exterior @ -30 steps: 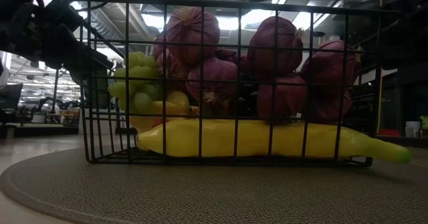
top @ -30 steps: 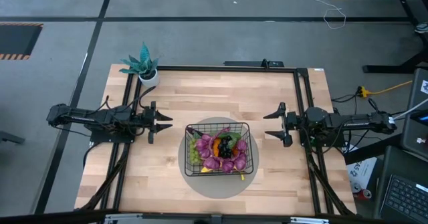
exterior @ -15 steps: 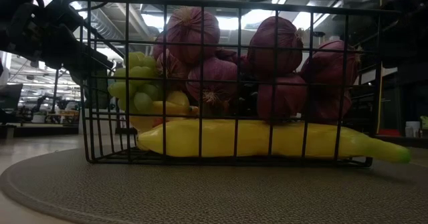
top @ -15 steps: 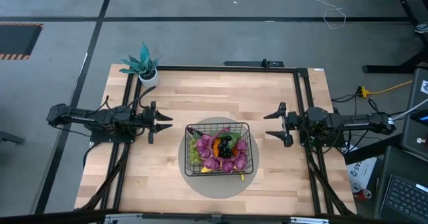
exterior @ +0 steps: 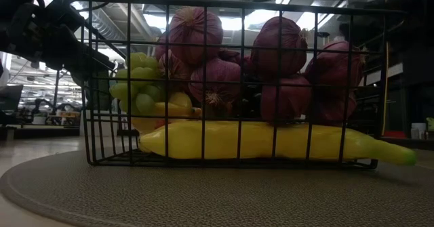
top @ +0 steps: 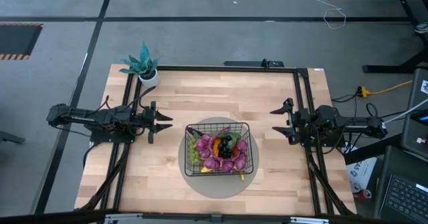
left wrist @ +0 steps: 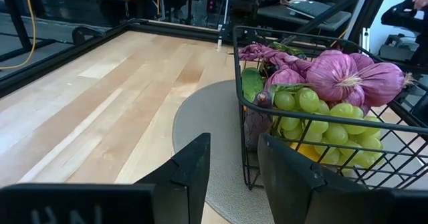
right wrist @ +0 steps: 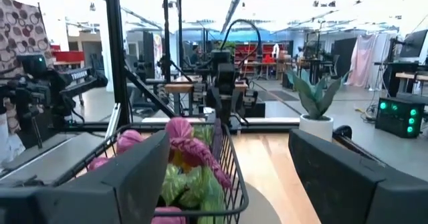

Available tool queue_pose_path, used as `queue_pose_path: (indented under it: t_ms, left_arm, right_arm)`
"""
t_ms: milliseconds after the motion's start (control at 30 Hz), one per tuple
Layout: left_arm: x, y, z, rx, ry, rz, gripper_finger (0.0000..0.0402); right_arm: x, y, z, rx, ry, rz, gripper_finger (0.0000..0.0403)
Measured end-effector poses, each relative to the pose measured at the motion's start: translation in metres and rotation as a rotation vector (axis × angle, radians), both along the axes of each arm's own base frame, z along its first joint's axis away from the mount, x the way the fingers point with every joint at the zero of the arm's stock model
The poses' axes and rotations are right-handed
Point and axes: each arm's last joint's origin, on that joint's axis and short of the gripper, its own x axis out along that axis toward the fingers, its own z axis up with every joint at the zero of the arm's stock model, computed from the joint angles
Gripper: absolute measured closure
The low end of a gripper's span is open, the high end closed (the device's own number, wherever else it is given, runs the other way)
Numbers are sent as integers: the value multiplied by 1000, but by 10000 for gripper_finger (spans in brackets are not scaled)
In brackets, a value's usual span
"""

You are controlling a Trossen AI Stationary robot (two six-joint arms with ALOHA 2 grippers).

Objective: Build produce basket
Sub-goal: Return to Home Position

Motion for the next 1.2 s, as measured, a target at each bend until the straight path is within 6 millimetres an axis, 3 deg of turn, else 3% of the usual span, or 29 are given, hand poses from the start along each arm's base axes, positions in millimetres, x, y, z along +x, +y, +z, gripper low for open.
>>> queue_pose_path:
  t_ms: [1200]
  left_arm:
    - [0, 0, 0, 0, -4, 1, 280]
  right_arm:
    - [1, 0, -2, -2, 20, -1, 93]
